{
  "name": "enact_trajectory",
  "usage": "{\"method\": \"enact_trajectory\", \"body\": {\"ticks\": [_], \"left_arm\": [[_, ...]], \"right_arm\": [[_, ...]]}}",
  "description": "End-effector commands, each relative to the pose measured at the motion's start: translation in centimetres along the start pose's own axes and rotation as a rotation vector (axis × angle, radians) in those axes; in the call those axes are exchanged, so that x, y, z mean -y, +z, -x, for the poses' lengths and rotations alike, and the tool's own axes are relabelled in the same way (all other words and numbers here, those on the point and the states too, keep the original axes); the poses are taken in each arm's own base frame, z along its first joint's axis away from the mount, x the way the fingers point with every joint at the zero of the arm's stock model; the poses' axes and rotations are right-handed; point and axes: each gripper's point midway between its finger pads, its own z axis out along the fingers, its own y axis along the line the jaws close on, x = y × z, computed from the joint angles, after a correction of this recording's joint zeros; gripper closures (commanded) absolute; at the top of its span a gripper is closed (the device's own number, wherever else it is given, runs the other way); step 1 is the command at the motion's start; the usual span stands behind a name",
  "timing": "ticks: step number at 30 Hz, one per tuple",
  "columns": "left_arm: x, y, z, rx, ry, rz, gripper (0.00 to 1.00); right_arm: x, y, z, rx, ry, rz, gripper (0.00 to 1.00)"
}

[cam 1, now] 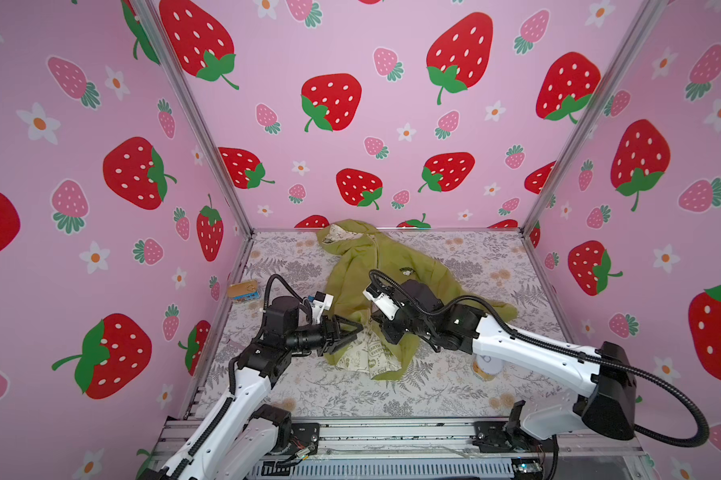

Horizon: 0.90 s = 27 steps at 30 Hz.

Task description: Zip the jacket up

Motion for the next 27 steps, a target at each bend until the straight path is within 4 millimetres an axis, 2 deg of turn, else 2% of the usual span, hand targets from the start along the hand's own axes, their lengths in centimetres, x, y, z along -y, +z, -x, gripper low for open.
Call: {"method": "enact_trajectory", "body": {"ticks": [1,8,14,20,27], "left_arm": [[0.0,0.0,-0.3,0.016,-0.001,0.001,0.46],[1.0,1.8,-0.4,0.019,0.058,-0.004,0.46],[0.7,3.7,-0.7,-0.020,0.085,0.024,0.49],[1.1,4.6,-0.3,-0.018,0.115,0.022,0.53],[1.2,4.9,-0.1,-0.017,0.126,0.015,0.65]], "right_arm": [[-0.4,-0.6,0.6,0.037,0.013,0.037,1.00],[-0.8,-0.4,0.5,0.040,0.023,0.064,1.00],[-1.0,-0.6,0.6,0.050,0.031,0.076,1.00],[-1.0,-0.7,0.6,0.051,0.038,0.079,1.00],[-1.0,-0.7,0.6,0.052,0.046,0.084,1.00]]}}
